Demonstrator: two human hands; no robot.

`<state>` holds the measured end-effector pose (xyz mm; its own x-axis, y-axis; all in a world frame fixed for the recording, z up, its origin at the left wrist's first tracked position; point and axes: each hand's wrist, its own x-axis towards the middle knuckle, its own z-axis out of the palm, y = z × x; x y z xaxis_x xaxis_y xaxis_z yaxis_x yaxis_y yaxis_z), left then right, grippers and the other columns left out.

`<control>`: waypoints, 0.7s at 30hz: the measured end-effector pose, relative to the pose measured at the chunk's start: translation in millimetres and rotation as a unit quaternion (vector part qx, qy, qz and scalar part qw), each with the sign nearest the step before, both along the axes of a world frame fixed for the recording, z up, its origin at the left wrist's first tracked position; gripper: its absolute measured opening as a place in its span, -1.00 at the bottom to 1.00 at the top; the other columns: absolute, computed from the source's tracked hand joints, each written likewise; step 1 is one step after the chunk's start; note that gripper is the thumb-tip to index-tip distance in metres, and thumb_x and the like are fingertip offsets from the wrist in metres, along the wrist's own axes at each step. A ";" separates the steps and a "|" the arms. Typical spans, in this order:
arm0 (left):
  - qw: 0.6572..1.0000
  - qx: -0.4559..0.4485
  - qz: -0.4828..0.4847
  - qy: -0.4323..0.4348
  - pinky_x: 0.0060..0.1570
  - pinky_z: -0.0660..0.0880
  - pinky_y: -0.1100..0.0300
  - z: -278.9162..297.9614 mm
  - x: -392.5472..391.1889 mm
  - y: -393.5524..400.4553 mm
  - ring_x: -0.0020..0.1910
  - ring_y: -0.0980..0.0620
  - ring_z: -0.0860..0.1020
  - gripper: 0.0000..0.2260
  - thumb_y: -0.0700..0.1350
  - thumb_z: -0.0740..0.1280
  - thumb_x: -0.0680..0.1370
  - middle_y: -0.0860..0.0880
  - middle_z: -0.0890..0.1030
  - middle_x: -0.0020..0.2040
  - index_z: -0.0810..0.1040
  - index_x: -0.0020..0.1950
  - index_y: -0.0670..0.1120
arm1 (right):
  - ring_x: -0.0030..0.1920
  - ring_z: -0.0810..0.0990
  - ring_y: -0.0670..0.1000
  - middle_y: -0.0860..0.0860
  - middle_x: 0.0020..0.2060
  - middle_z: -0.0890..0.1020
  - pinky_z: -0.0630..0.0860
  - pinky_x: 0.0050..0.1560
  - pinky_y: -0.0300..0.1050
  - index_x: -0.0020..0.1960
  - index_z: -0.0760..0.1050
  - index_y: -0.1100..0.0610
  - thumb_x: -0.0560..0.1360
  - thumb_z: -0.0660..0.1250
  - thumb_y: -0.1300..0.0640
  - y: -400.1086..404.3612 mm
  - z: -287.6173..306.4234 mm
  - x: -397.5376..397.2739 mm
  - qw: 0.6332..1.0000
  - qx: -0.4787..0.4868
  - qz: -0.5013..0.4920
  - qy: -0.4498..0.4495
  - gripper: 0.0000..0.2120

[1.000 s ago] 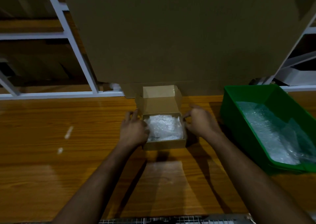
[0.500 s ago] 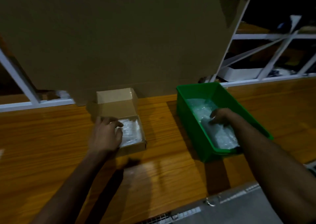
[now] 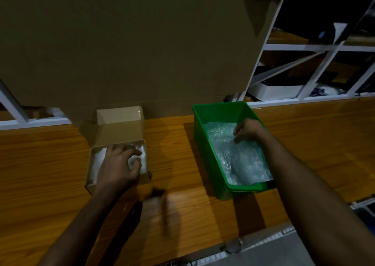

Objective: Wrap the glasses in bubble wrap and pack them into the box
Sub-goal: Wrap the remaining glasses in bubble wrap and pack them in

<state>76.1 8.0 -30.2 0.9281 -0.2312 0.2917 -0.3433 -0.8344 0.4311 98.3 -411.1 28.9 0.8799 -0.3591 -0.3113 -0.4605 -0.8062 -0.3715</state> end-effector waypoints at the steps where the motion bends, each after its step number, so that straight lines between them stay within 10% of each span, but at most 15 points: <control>1: 1.000 -0.021 0.000 0.013 0.07 0.28 0.08 0.7 -1.0 -4.3 0.25 -0.09 0.40 -0.78 -0.02 0.36 0.52 -0.05 0.62 0.16 0.65 0.13 0.00 | 0.02 0.63 0.10 0.06 -0.06 0.66 0.58 0.17 0.13 -0.07 0.61 0.10 0.33 0.58 0.24 0.8 10.7 -2.0 0.998 0.043 -0.007 -0.045 -0.77; 6: 0.974 -0.198 -0.030 0.107 0.07 0.56 -0.08 13.2 -13.5 -28.4 0.21 -0.01 0.50 -0.78 0.13 0.37 0.52 0.11 0.58 0.15 0.59 0.15 0.18 | -0.12 0.61 0.03 0.05 -0.16 0.61 0.59 -0.01 0.02 0.02 0.56 0.07 0.39 0.53 0.33 40.1 79.4 -36.6 0.962 0.129 0.083 -0.225 -0.71; 12: 0.848 -0.409 -0.177 0.286 0.15 0.51 0.25 57.0 -31.8 -20.6 0.29 0.20 0.52 -0.58 0.19 0.38 0.51 0.15 0.58 0.30 0.54 0.34 0.13 | 0.00 0.62 0.01 -0.07 -0.05 0.58 0.63 0.05 0.00 0.13 0.58 -0.05 0.38 0.56 0.30 141.9 117.8 -103.8 0.876 0.301 0.173 -0.334 -0.58; 21: 0.759 -0.556 -0.143 0.308 0.19 0.56 -0.06 42.2 -73.6 55.3 0.18 -0.13 0.64 -0.71 -0.14 0.45 0.49 -0.09 0.70 0.14 0.61 0.21 -0.09 | 0.12 0.67 0.07 0.13 0.22 0.61 0.67 -0.05 -0.03 0.38 0.44 0.09 0.24 0.54 0.33 267.8 15.9 -156.4 0.752 0.603 -0.120 -0.237 -0.27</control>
<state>2.4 63.3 12.0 0.9260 -0.3772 -0.0144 0.1098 0.2328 0.9663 -58.1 -143.3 44.8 0.9497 -0.2324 -0.2099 -0.1246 0.3344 -0.9342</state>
